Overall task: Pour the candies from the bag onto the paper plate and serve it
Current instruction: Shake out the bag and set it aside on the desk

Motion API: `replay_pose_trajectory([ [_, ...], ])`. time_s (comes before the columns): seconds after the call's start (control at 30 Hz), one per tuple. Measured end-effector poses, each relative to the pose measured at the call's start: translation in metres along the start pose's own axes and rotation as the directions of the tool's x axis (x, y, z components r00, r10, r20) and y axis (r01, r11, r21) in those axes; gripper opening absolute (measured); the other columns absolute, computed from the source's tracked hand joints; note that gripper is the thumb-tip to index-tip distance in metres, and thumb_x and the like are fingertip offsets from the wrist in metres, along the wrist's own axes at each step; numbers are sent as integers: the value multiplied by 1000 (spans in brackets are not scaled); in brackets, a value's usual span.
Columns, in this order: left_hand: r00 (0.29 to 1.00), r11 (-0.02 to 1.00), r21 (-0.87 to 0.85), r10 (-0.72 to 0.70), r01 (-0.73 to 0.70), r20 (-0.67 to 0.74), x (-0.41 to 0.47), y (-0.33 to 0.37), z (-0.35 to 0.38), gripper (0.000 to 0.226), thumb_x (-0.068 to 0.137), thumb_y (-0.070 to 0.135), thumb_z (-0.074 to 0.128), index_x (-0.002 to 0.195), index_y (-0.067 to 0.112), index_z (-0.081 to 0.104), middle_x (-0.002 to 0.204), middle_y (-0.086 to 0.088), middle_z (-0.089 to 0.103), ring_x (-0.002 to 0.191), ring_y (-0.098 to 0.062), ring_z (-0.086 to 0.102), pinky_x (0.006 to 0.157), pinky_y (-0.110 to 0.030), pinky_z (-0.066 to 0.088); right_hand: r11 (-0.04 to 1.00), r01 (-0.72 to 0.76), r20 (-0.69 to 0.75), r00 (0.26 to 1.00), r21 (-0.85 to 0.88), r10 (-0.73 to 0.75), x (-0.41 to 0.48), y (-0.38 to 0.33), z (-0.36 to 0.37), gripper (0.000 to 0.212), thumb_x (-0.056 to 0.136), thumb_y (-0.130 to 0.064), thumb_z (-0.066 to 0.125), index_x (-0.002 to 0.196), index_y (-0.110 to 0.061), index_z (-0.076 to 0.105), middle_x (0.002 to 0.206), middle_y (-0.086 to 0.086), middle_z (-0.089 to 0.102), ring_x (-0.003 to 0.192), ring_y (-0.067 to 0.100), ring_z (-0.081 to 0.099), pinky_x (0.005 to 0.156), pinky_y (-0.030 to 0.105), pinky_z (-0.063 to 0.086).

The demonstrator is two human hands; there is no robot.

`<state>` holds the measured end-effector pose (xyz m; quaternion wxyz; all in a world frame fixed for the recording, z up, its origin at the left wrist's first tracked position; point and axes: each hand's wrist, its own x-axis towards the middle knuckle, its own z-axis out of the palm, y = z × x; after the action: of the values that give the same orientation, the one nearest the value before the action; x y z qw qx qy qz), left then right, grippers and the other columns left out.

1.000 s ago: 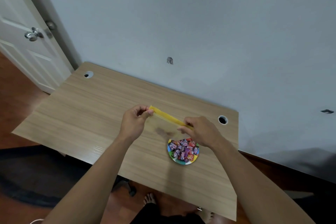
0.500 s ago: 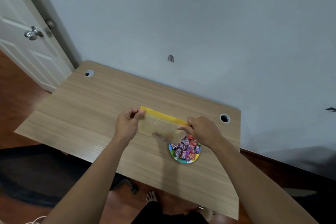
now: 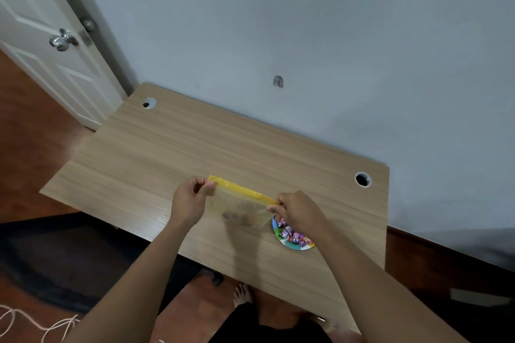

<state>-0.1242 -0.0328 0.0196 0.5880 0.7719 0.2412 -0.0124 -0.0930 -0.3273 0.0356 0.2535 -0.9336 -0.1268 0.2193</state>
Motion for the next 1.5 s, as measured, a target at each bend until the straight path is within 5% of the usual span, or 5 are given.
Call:
replay_pose_trajectory([
  [0.33,938,993,121,-55,13,343,23,-27,-24,18,83,10,90,95,2,81,85,-20,76,80,-13,64,69,-15,48,1000,-28,51,998,0,28,8,7,30,33,101,-54,64,96,-22,69,84,-6,82,75,11,71,74,37,59],
  [0.7,986,973,229,-54,17,157,64,-31,8,11,89,24,85,95,15,83,76,2,77,63,-1,61,69,-27,47,988,-128,-18,991,82,130,53,8,38,38,100,-48,68,77,-18,62,79,4,78,79,28,73,74,44,61],
  [1.03,990,943,305,111,-133,89,88,-22,27,74,97,27,77,162,16,43,155,-7,49,126,-17,61,105,-36,53,939,-214,-105,963,271,249,58,31,27,33,106,-25,64,135,-14,77,126,3,82,116,20,77,89,18,47],
  [1.2,986,949,277,163,-147,-36,69,-11,52,37,104,22,61,140,15,62,135,-7,60,103,-18,68,91,-40,62,909,-311,-99,932,278,349,39,74,18,28,106,-25,63,125,-15,80,124,2,82,117,19,75,86,19,43],
  [1.5,917,960,277,-145,40,371,45,-44,129,22,108,22,60,120,10,74,113,-13,76,91,-23,74,81,-40,63,721,-559,-110,754,408,647,-8,160,28,23,103,-22,63,112,-10,80,117,11,81,115,31,74,91,31,48],
])
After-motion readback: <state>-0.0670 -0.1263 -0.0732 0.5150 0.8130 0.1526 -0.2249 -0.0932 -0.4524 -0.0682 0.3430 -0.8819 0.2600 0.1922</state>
